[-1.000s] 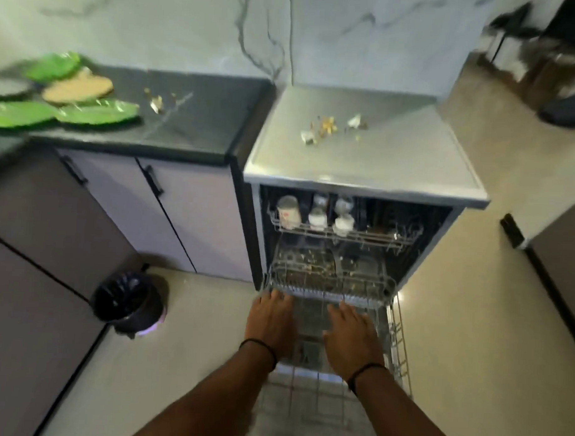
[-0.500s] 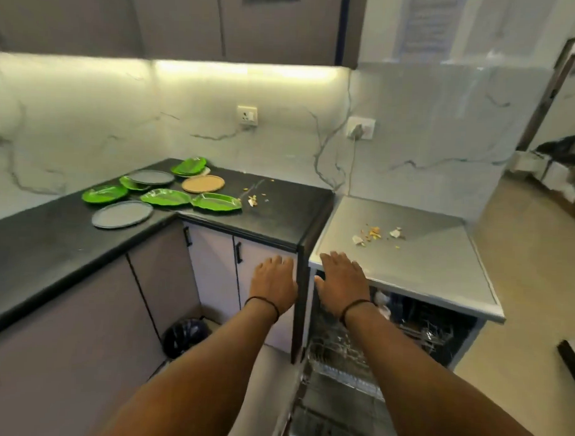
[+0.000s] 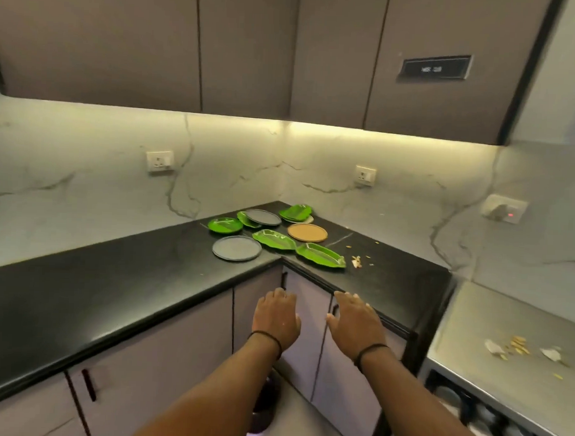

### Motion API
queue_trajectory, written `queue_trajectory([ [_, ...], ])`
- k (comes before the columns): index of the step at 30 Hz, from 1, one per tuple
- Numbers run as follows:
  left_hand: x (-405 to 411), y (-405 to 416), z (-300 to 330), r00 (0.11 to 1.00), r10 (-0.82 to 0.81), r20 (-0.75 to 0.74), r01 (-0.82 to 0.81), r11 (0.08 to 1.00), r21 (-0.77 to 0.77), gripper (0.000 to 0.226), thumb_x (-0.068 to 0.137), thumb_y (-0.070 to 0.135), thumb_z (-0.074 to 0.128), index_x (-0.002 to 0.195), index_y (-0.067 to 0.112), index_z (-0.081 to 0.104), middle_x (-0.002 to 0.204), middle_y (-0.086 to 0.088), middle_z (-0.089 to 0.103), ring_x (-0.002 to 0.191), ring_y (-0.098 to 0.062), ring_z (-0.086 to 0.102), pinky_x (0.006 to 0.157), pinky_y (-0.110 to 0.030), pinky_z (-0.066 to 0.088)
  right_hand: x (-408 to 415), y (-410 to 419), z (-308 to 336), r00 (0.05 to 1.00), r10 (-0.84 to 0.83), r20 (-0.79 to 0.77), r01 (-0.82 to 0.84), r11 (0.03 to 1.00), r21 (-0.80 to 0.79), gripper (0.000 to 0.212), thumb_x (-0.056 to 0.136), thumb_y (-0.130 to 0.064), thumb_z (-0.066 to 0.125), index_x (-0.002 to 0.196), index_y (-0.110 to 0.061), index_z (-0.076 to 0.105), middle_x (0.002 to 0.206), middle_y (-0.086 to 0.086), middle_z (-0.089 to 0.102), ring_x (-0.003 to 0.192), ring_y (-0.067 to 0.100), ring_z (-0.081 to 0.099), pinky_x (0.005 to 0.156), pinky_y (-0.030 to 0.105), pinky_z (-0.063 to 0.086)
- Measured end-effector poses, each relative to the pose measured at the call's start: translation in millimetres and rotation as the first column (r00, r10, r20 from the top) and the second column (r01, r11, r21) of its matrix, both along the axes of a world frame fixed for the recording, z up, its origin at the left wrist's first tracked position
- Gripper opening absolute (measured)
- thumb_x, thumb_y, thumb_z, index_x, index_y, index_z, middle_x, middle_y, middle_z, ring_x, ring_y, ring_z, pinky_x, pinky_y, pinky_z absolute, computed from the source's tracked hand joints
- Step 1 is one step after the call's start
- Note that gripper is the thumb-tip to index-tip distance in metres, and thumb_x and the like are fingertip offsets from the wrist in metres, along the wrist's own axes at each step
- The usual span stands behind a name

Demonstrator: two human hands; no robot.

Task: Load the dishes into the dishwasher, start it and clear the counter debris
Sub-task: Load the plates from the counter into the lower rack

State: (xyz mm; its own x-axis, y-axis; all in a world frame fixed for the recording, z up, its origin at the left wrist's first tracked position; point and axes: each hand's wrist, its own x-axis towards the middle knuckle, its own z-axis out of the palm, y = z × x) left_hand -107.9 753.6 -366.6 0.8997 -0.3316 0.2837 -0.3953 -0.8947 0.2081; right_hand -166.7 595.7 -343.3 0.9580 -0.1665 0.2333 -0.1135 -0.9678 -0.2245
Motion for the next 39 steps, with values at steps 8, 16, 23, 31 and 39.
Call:
queue_trajectory([
  [8, 126.2, 118.2, -1.8, 0.998, 0.066, -0.010, -0.066, 0.998, -0.013, 0.035, 0.090, 0.035, 0.052, 0.121, 0.017, 0.050, 0.122, -0.008, 0.053, 0.114, -0.028, 0.051, 0.096, -0.038, 0.042, 148.2, 114.2, -11.1, 0.998, 0.036, -0.059, -0.033, 0.998, 0.057, 0.061, 0.095, -0.044, 0.048, 0.148, -0.020, 0.031, 0.151, 0.003, 0.038, 0.140, 0.021, 0.032, 0.115, 0.036, 0.028],
  [16, 227.8, 178.3, -15.8, 0.996, 0.091, -0.009, -0.091, 0.995, -0.030, 0.029, 0.089, 0.035, 0.051, 0.114, 0.020, 0.054, 0.113, -0.002, 0.057, 0.106, -0.021, 0.054, 0.088, -0.032, 0.041, 239.2, 185.0, -19.6, 0.992, 0.074, -0.097, -0.066, 0.994, 0.083, 0.055, 0.095, -0.041, 0.049, 0.144, -0.019, 0.036, 0.144, 0.002, 0.045, 0.134, 0.021, 0.040, 0.110, 0.034, 0.031],
  [23, 313.7, 180.1, -36.6, 0.993, 0.105, -0.045, -0.105, 0.994, 0.016, 0.030, 0.087, 0.037, 0.051, 0.112, 0.021, 0.056, 0.114, -0.003, 0.059, 0.107, -0.023, 0.055, 0.088, -0.034, 0.042, 330.3, 181.4, -27.1, 0.985, 0.073, -0.157, -0.055, 0.992, 0.114, 0.046, 0.094, -0.040, 0.050, 0.135, -0.019, 0.045, 0.133, 0.004, 0.054, 0.123, 0.024, 0.050, 0.101, 0.036, 0.041],
  [31, 456.6, 170.5, -84.6, 0.892, 0.360, -0.273, -0.390, 0.918, -0.064, 0.026, 0.087, 0.036, 0.053, 0.104, 0.016, 0.058, 0.109, -0.007, 0.062, 0.102, -0.025, 0.056, 0.085, -0.035, 0.048, 488.7, 162.1, -76.2, 0.956, 0.155, -0.250, -0.055, 0.929, 0.366, 0.036, 0.093, -0.037, 0.053, 0.122, -0.015, 0.053, 0.125, 0.008, 0.057, 0.117, 0.027, 0.053, 0.095, 0.034, 0.043],
  [39, 564.8, 160.4, -113.5, 0.620, 0.512, -0.594, -0.749, 0.612, -0.254, 0.042, 0.084, 0.032, 0.060, 0.115, 0.005, 0.052, 0.114, -0.016, 0.062, 0.101, -0.033, 0.060, 0.081, -0.036, 0.049, 620.7, 132.4, -130.8, 0.921, -0.020, -0.389, 0.248, 0.801, 0.545, 0.039, 0.090, -0.039, 0.058, 0.106, -0.004, 0.062, 0.112, 0.015, 0.066, 0.105, 0.030, 0.060, 0.082, 0.030, 0.045],
])
